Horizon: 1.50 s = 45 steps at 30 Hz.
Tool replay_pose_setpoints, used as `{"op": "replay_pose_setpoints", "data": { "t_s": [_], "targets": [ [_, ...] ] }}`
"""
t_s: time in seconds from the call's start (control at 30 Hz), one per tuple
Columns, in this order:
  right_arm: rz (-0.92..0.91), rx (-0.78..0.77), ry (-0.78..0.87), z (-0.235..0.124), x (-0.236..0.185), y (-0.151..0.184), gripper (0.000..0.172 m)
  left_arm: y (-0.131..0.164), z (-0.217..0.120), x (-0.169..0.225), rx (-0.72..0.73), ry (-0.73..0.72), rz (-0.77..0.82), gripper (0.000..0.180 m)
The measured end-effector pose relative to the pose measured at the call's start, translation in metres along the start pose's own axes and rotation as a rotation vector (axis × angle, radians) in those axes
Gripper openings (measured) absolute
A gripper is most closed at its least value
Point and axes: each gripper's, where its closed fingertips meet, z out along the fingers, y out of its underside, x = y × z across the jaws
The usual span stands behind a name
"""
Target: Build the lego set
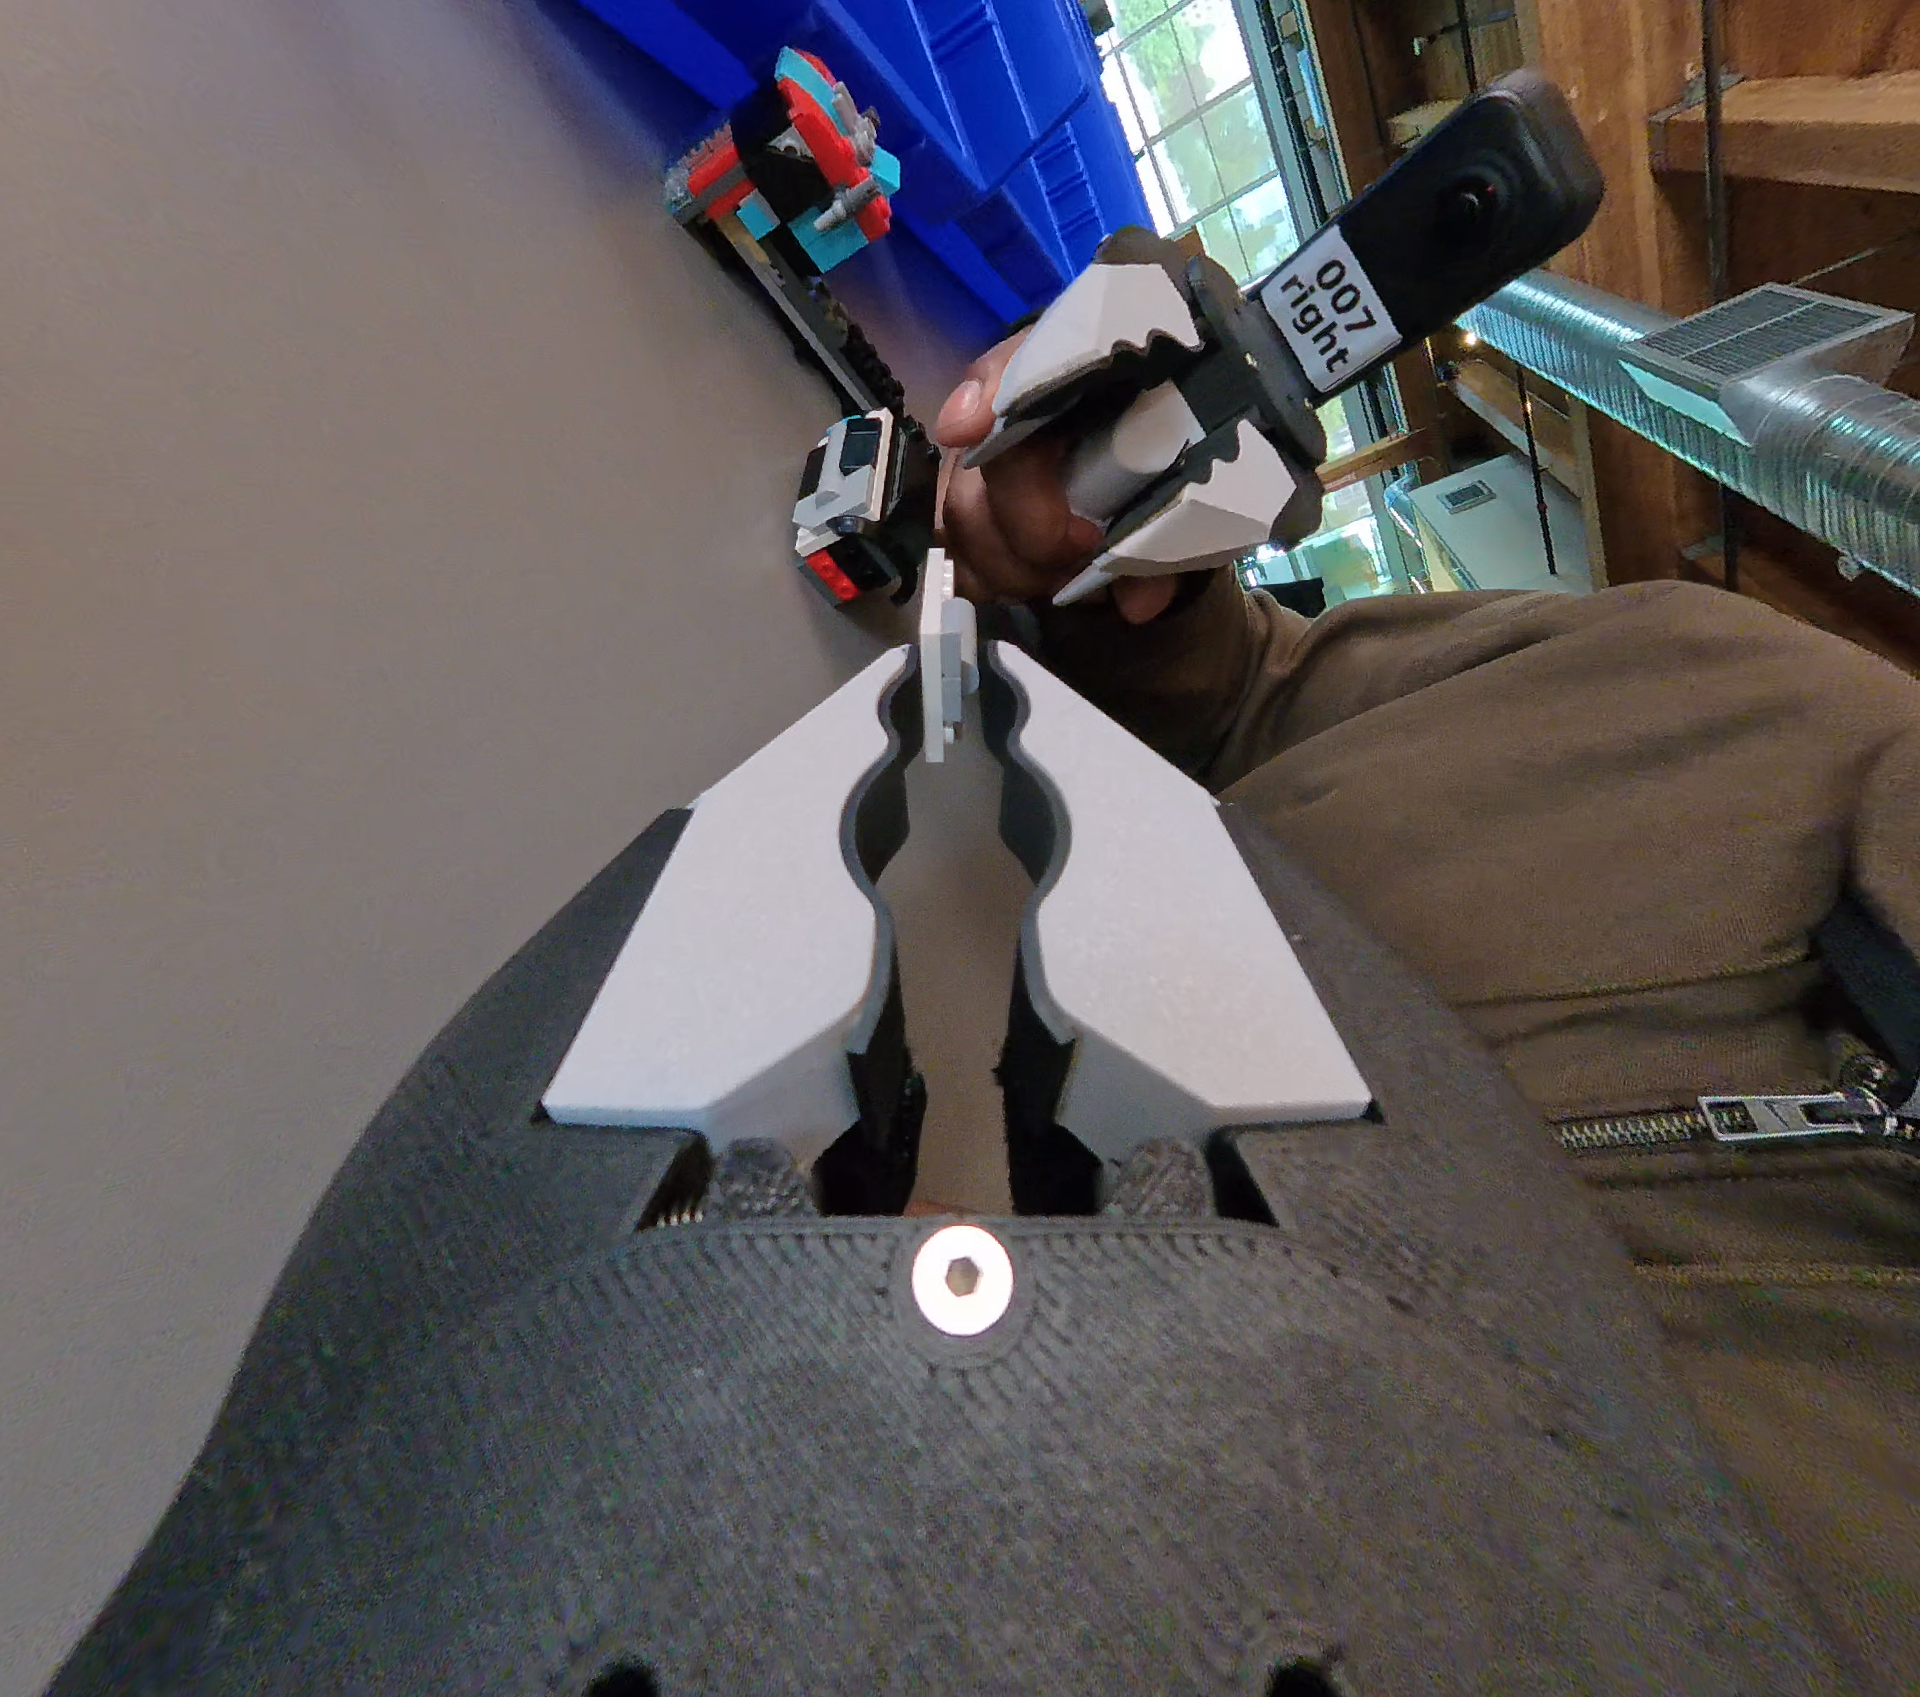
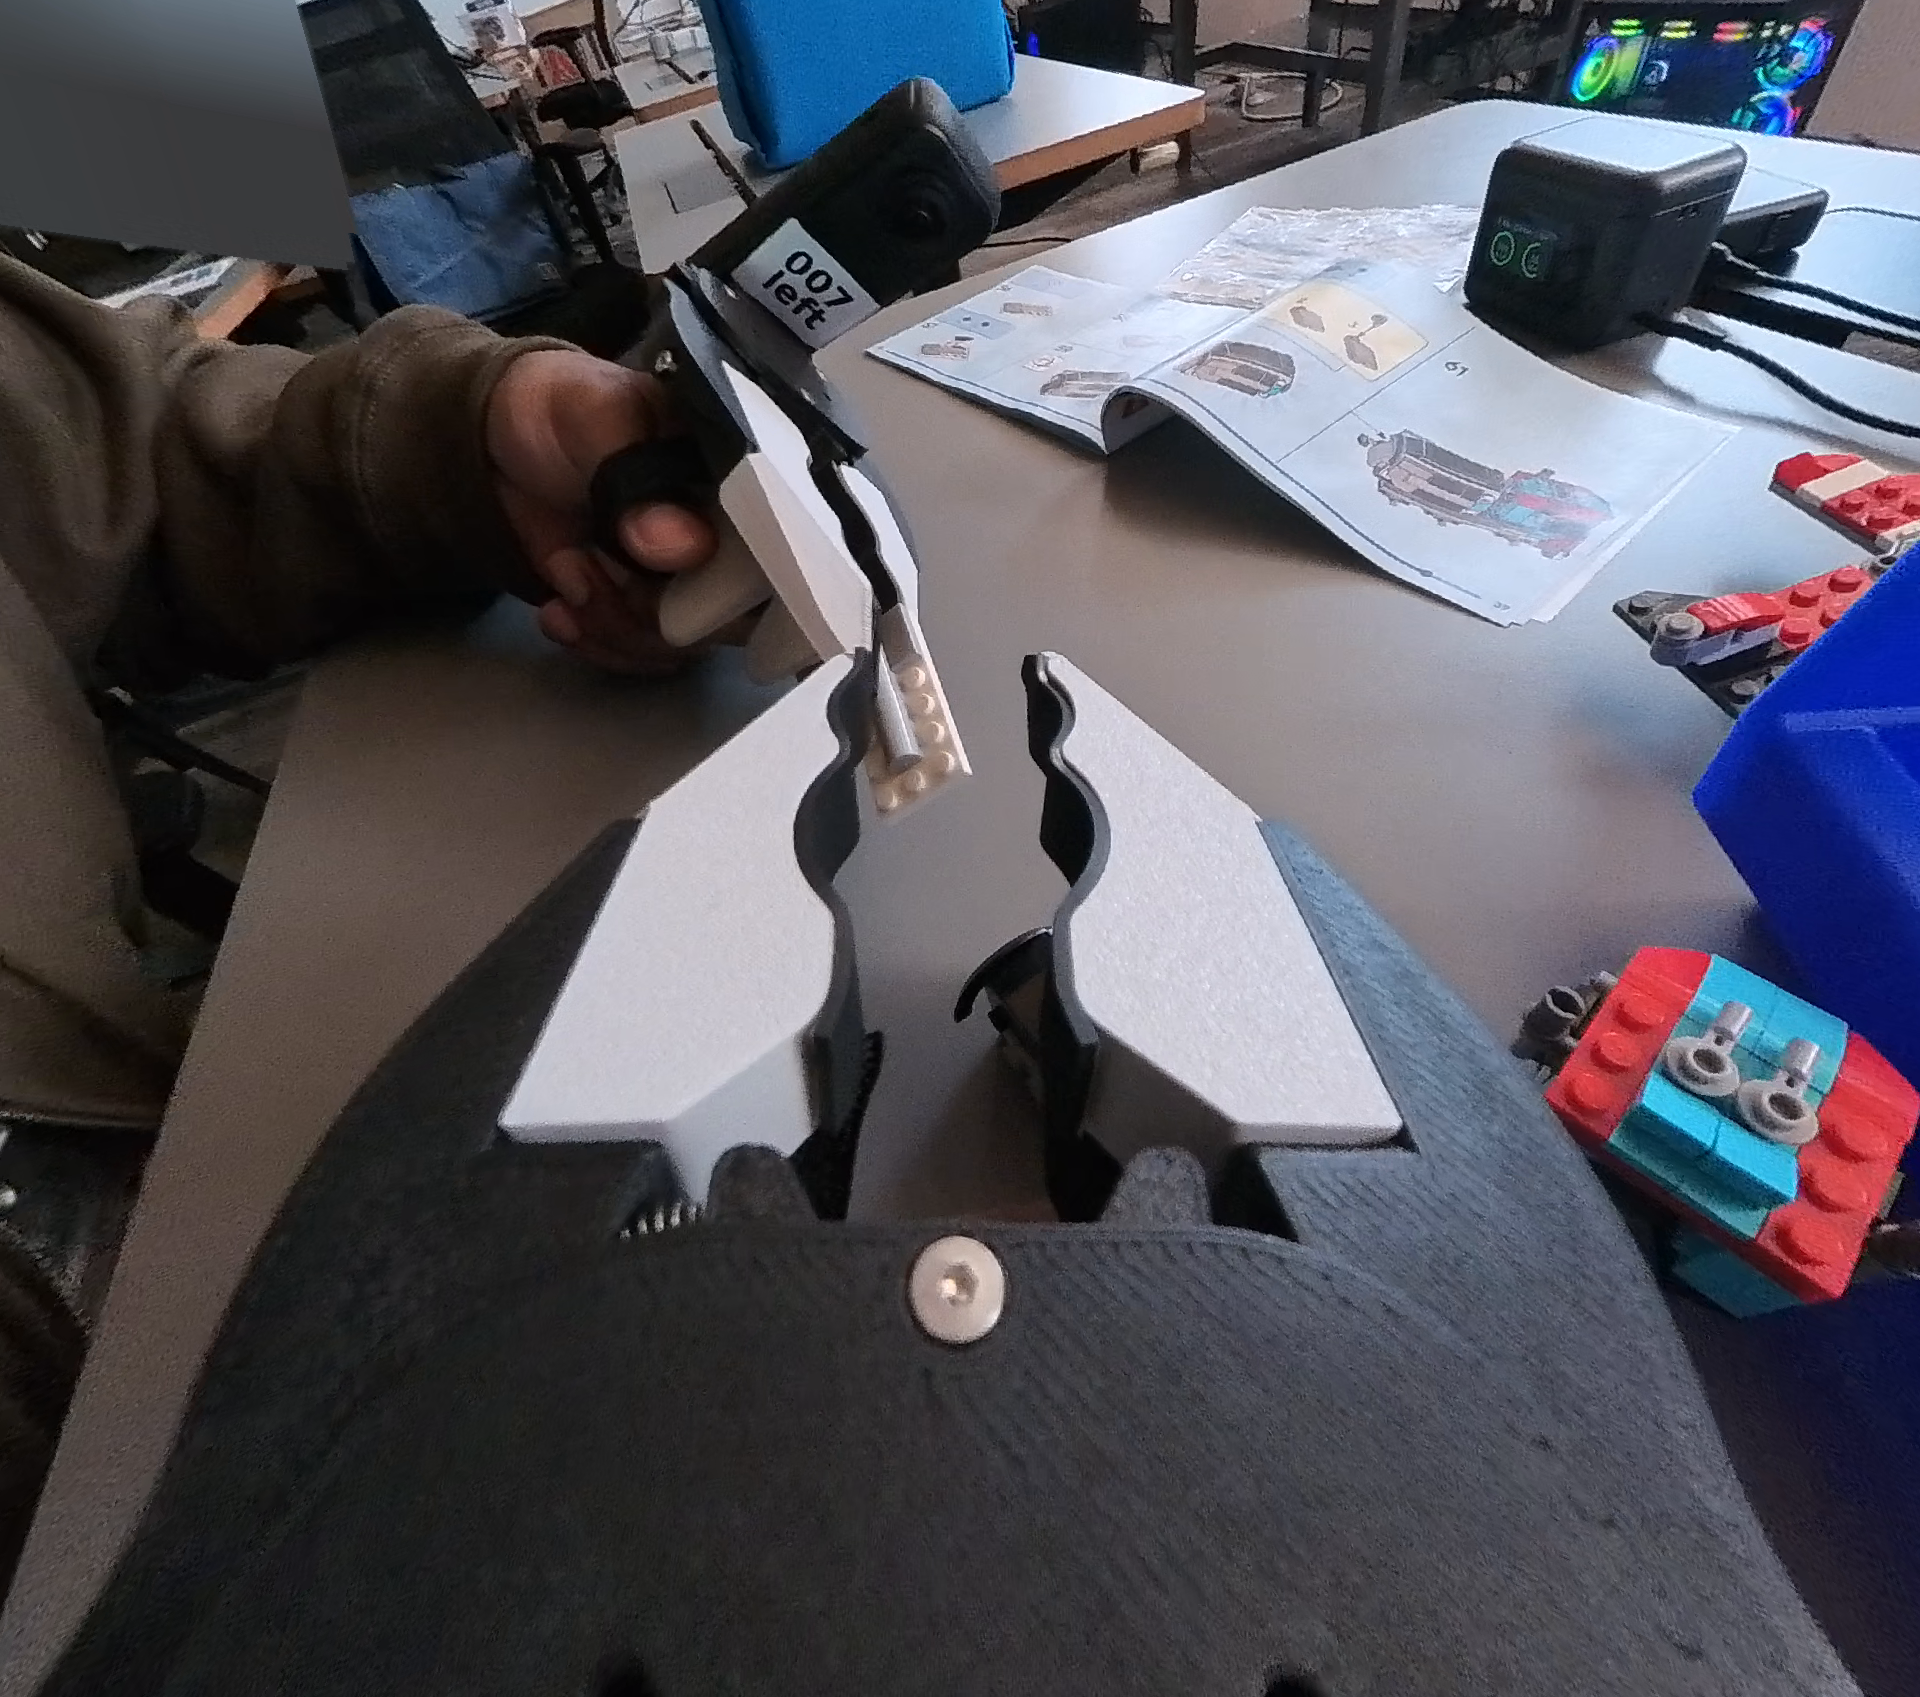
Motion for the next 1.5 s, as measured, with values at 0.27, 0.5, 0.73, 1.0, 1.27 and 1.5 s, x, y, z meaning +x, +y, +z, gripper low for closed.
{"op": "replay_pose_setpoints", "data": {
  "t_s": [0.27,0.5,0.73,1.0,1.27,1.5],
  "targets": [
    [0.038,-0.007,-0.021,0.001,0.002,0.001,0.031,-0.002,-0.004,-0.004,0.01,-0.008,-0.018,0.01],
    [0.057,-0.005,-0.026,0.001,0.003,0.001,0.031,-0.001,-0.008,-0.013,0.0,-0.069,-0.01,0.011],
    [0.049,0.008,0.023,-0.005,0.014,-0.001,0.03,0.009,-0.006,-0.024,-0.076,-0.193,0.071,0.01],
    [0.074,0.119,0.161,-0.058,0.031,-0.017,0.03,0.009,-0.006,-0.031,-0.07,-0.238,0.054,0.01],
    [0.064,0.11,0.288,-0.147,0.037,-0.003,0.03,0.009,-0.006,-0.04,-0.074,-0.31,0.012,0.014],
    [0.07,0.078,0.27,-0.186,0.05,0.015,0.03,0.003,-0.01,-0.045,-0.026,-0.41,0.003,0.028]
  ]
}}
